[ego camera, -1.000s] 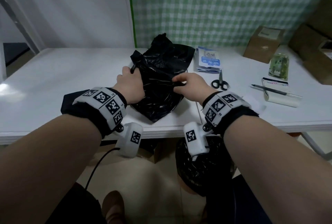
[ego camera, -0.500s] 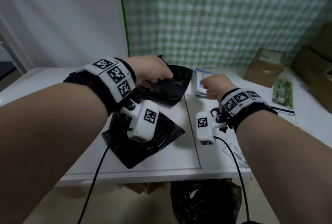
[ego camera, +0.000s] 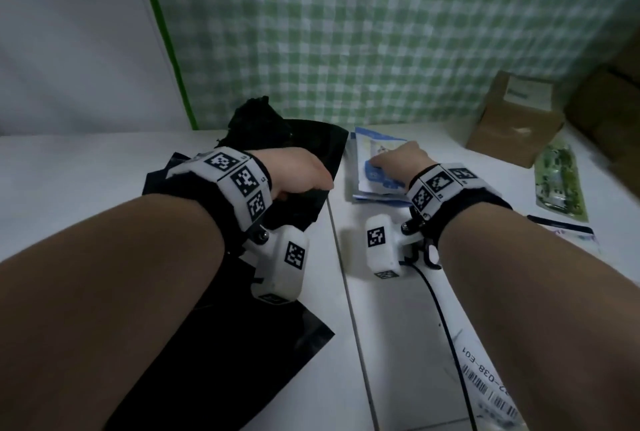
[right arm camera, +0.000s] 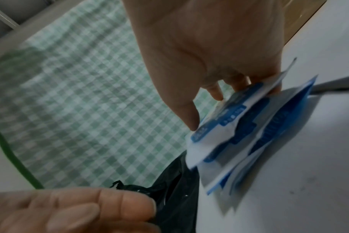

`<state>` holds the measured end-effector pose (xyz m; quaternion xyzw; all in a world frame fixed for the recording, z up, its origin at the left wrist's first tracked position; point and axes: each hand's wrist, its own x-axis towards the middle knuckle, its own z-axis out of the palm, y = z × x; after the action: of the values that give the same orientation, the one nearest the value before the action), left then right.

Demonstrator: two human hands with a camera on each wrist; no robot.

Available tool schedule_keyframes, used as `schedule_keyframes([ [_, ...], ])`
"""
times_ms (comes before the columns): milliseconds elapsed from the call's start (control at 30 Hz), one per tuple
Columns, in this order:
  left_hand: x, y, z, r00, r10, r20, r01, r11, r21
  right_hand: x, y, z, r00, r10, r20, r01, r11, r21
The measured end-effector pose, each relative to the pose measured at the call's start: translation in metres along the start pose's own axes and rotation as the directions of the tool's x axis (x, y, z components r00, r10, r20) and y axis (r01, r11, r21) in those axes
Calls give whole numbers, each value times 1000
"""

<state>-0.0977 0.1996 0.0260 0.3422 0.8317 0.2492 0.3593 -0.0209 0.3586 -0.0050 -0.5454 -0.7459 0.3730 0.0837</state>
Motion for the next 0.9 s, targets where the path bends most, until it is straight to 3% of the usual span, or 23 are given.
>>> schedule_keyframes([
  [200, 19, -3, 1, 997, -14, 70, -1, 978, 210, 16, -5, 5, 999, 28, 19, -25, 992, -123],
  [333, 19, -2, 1, 998, -17, 65, 3, 977, 211, 17, -11, 10, 999, 34, -32, -38, 994, -103],
  [400, 18, -3, 2, 998, -28, 57, 16, 980, 198, 13, -13, 12, 999, 30, -18, -32, 988, -153],
  [667, 8, -4, 1, 999, -37, 1, 37, 991, 128, -17, -9, 8, 1000, 10, 8, -9, 996, -86],
  [900, -28, 3, -6, 998, -56, 3, 56, 990, -131, -61, 5, -12, 998, -43, 36, 31, 957, 287],
])
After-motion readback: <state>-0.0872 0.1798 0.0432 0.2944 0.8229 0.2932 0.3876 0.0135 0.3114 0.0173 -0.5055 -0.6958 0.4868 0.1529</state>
